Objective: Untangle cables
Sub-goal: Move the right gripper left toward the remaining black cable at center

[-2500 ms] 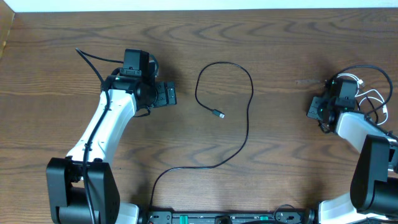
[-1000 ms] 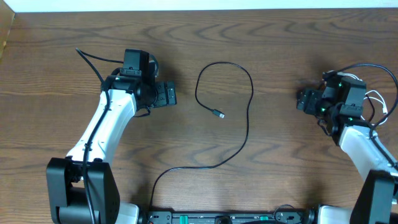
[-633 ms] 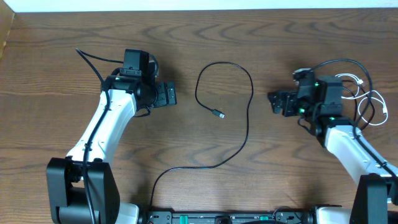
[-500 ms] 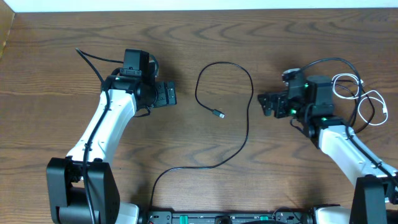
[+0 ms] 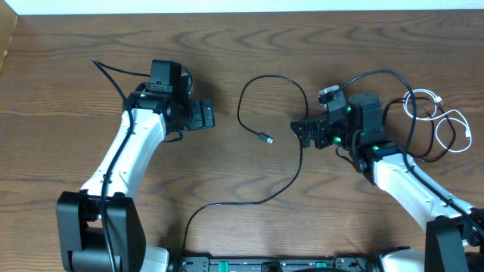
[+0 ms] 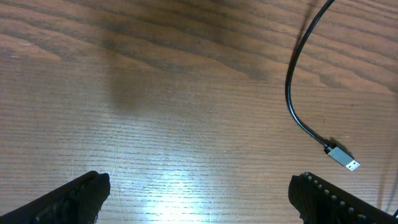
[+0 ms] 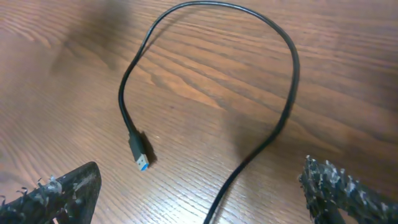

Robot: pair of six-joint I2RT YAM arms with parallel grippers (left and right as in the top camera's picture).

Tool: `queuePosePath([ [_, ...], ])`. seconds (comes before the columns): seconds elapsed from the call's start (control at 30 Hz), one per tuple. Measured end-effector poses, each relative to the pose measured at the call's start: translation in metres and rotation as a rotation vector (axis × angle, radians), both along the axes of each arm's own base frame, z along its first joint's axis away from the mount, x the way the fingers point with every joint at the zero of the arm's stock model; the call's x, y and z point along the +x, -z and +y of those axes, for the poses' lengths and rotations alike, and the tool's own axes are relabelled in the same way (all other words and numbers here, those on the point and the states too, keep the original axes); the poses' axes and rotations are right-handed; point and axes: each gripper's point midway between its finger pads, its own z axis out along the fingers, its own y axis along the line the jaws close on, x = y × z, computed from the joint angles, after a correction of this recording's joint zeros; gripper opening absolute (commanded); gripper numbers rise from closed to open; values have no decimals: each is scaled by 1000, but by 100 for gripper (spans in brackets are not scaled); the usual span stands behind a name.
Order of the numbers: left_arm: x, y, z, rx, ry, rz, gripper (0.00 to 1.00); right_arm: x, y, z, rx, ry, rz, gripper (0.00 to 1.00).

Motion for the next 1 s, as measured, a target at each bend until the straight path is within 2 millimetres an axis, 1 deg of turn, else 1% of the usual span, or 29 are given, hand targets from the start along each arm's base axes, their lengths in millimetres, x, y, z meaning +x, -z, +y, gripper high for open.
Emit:
queuePosePath([
  [0.1, 0, 0, 0, 0, 0, 0, 98, -2, 0, 6, 0, -16, -1, 99],
  [0.53, 0, 0, 0, 0, 0, 0, 98, -17, -5, 41, 9, -115, -28, 99],
  [0.83, 0, 0, 0, 0, 0, 0, 98, -31, -7, 67, 0, -206, -52, 99],
  [1.0, 0, 0, 0, 0, 0, 0, 98, -35, -7, 72, -11, -233, -64, 99],
])
